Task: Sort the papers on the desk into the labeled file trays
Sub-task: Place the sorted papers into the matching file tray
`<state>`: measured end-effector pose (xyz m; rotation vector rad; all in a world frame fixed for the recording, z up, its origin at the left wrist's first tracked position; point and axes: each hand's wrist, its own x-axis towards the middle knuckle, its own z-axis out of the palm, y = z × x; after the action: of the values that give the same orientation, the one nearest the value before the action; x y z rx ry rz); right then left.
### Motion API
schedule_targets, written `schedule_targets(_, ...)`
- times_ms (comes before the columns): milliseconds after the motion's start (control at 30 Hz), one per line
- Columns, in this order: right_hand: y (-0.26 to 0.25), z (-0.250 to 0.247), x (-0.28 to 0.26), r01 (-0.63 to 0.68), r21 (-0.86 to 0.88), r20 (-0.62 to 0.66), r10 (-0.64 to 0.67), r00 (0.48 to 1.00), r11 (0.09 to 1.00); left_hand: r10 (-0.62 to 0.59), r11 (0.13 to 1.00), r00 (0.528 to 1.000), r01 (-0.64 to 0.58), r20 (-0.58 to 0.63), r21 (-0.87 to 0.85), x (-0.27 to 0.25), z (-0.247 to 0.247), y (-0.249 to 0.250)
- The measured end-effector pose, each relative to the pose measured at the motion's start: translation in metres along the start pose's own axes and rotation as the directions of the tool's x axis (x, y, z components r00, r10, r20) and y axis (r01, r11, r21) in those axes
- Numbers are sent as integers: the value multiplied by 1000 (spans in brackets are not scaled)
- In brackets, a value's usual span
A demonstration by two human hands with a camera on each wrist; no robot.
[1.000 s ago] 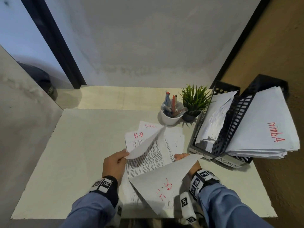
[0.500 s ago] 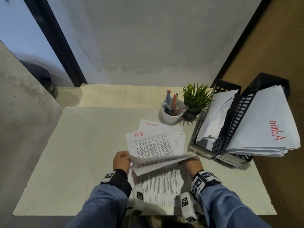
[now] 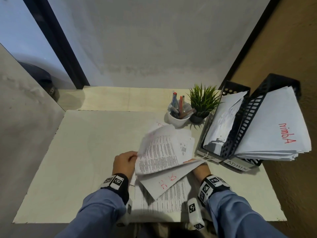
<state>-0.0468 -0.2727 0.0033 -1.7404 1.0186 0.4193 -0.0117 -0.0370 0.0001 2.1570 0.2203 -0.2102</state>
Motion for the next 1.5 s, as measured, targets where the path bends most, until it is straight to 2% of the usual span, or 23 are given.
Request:
schedule_targets(33, -10, -5, -7, -38, 124, -13, 40, 999, 991, 19, 1000, 1000, -18, 3, -18, 0, -3, 2)
schedule_targets(67, -11, -7, -10, -9, 188, -24, 14, 1000, 982, 27, 997, 1000, -26, 11, -66, -1, -5, 4)
schedule_targets(100, -11, -10, -11, -22, 147, 16, 20, 1000, 989, 19, 994, 1000, -16, 24, -112, -3, -7, 6)
schedule_targets(133, -4, -12, -8, 32, 48, -1, -32, 1000, 998, 12, 989, 999, -7, 32, -146, -6, -8, 11)
schedule_targets(200, -2, -12, -3, 12, 90, -37, -9, 999, 996, -2, 974, 998, 15, 57, -227, -11, -8, 18)
schedule_targets(267, -7, -12, -8, -7, 130, -22, 10, 1000, 991, -25, 948, 995, 53, 92, -313, -13, -4, 22)
schedule_targets(400, -12, -11, -10, 8, 120, -54, -2, 999, 993, -104, 882, 983, 162, 152, -443, -8, 1, 30)
schedule_targets(500, -10, -13, -8, -15, 197, -31, 22, 999, 980, -143, 839, 977, 203, 155, -505, -8, -4, 41)
schedule_targets(600, -14, -16, -13, 18, 367, -11, -15, 1000, 930, -208, 810, 965, 260, 157, -525, -8, -8, 41)
schedule_targets(700, -15, -16, -14, 55, 420, -4, -59, 998, 906, -147, 694, 945, 309, 292, -651, -17, -13, 46)
schedule_targets(733, -19, -16, -17, 61, 454, 28, -83, 996, 889, -121, 677, 933, 327, 338, -660, -22, -14, 50)
schedule_targets(767, -23, -15, -24, 86, 463, 48, -121, 991, 882, -96, 712, 934, 306, 344, -632, -27, -15, 54)
schedule_targets(833, -34, -16, -33, 183, 416, 25, -213, 977, 891, -25, 810, 954, 194, 298, -553, -33, -14, 62)
schedule_targets(900, -50, -17, -44, 308, 423, 11, -344, 939, 852, 32, 847, 981, 76, 193, -527, -33, -15, 69)
schedule_targets(1000, -78, -19, -66, 569, 392, -105, -580, 808, 723, 89, 881, 995, -103, -51, -462, -27, -18, 82)
schedule_targets(1067, -88, -20, -79, 678, 391, -228, -649, 726, 622, 120, 880, 973, -197, -199, -431, -25, -22, 92)
schedule_targets(1100, -87, -19, -82, 687, 392, -271, -637, 722, 612, 133, 883, 960, -227, -244, -412, -24, -21, 91)
schedule_targets(1167, -75, -10, -79, 623, 395, -266, -565, 781, 676, 148, 912, 960, -226, -238, -342, -25, -17, 83)
schedule_targets(1233, -51, 2, -65, 504, 353, -183, -470, 864, 788, 106, 949, 985, -141, -137, -282, -29, -8, 65)
schedule_targets(1300, -31, 12, -52, 393, 240, -106, -378, 920, 888, 26, 973, 998, -37, -51, -230, -31, 2, 42)
schedule_targets(1400, -31, 8, -44, 372, 173, -75, -365, 928, 912, -53, 928, 997, 29, -55, -370, -29, 1, 36)
schedule_targets(1467, -49, -5, -49, 422, 263, -76, -418, 905, 867, -39, 905, 994, -7, -99, -425, -23, -7, 51)
schedule_targets(1500, -59, -16, -51, 455, 295, -86, -451, 888, 840, 5, 906, 994, -52, -112, -420, -19, -12, 63)
